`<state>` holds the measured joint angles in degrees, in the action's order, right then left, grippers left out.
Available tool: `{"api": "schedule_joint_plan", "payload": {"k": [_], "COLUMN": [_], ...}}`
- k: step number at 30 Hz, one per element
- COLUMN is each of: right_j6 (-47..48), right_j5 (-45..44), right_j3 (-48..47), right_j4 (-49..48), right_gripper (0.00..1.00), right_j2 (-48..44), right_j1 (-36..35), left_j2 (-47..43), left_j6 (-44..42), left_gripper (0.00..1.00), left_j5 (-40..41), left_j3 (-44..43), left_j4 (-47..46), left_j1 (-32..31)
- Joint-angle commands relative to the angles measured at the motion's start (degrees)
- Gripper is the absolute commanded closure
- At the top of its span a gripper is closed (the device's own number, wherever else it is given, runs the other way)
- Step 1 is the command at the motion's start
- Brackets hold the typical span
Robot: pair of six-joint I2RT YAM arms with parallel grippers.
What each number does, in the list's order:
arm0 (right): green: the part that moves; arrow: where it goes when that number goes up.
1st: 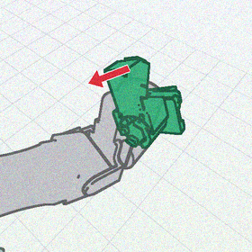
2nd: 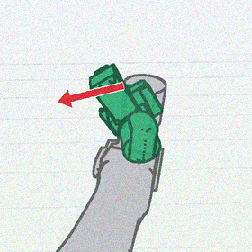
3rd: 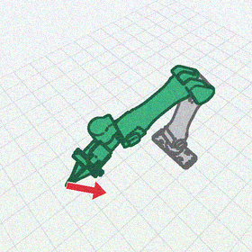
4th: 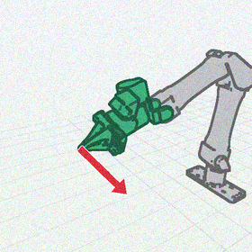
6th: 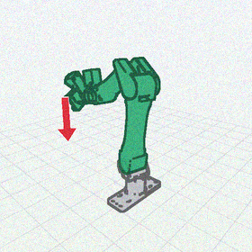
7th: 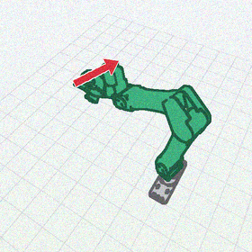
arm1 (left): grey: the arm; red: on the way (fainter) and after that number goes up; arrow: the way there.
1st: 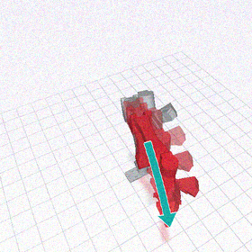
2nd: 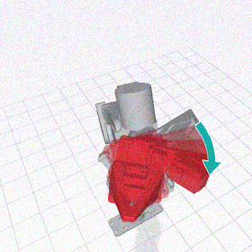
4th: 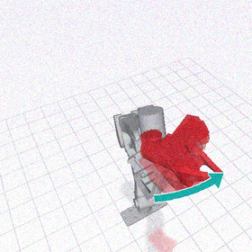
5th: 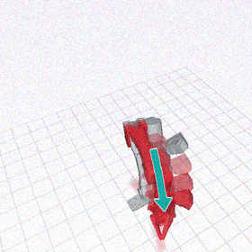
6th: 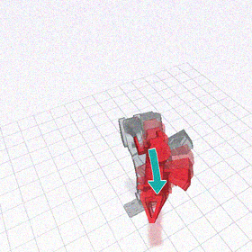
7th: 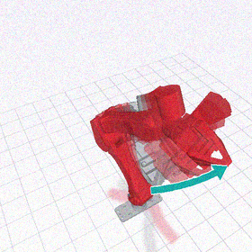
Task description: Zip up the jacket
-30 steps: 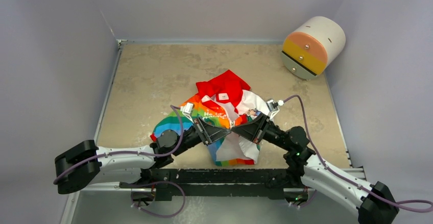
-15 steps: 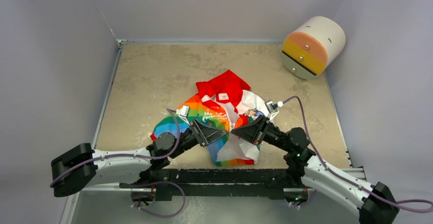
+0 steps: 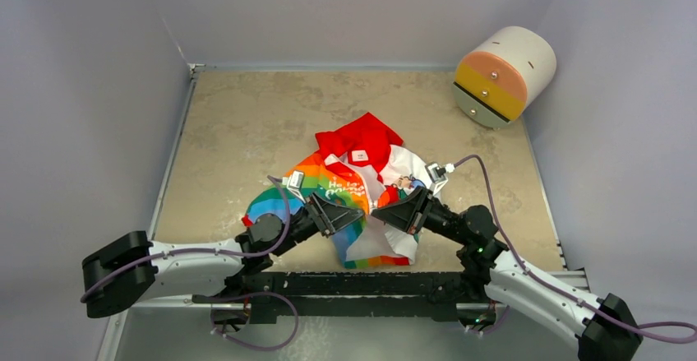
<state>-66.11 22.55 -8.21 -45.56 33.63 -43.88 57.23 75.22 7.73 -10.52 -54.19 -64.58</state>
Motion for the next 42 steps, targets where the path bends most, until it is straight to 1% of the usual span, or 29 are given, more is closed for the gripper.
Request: {"api": "schedule_joint_plan", "payload": {"k": [1,5,11,37,42], "right_j6": [-1.19,-1.47,-1.61,-2.18,-2.33], "right_j5": [1.51,2.00,3.18,3.09,2.64], "right_j3": [-1.66,-1.37,-1.09,1.11,1.39], "right_j4": [-2.92,-3.77,-5.10,-7.77,-7.92], "right_gripper": [1.00,1.00,1.00,1.00,1.00], "right_j2": [-1.02,-0.77,0.38,0.68,0.47], "right_j1": [-0.33,-0.33,-0.34,-0.60,-0.60], "left_j2": [1.57,3.78,5.60,4.47,3.82], "left_j6": [-2.09,-1.77,-1.48,-0.96,-0.91], "left_gripper": [0.55,0.58,0.58,0.57,0.60], "left_j5": [-1.16,-2.28,-3.12,-3.32,-3.60], "left_j3": [-2.07,-2.26,-3.00,-3.12,-2.71], "left_j4": [-1.54,-3.70,-5.13,-7.33,-7.06], "left_j1": [0.15,0.15,0.24,0.24,0.24]}}
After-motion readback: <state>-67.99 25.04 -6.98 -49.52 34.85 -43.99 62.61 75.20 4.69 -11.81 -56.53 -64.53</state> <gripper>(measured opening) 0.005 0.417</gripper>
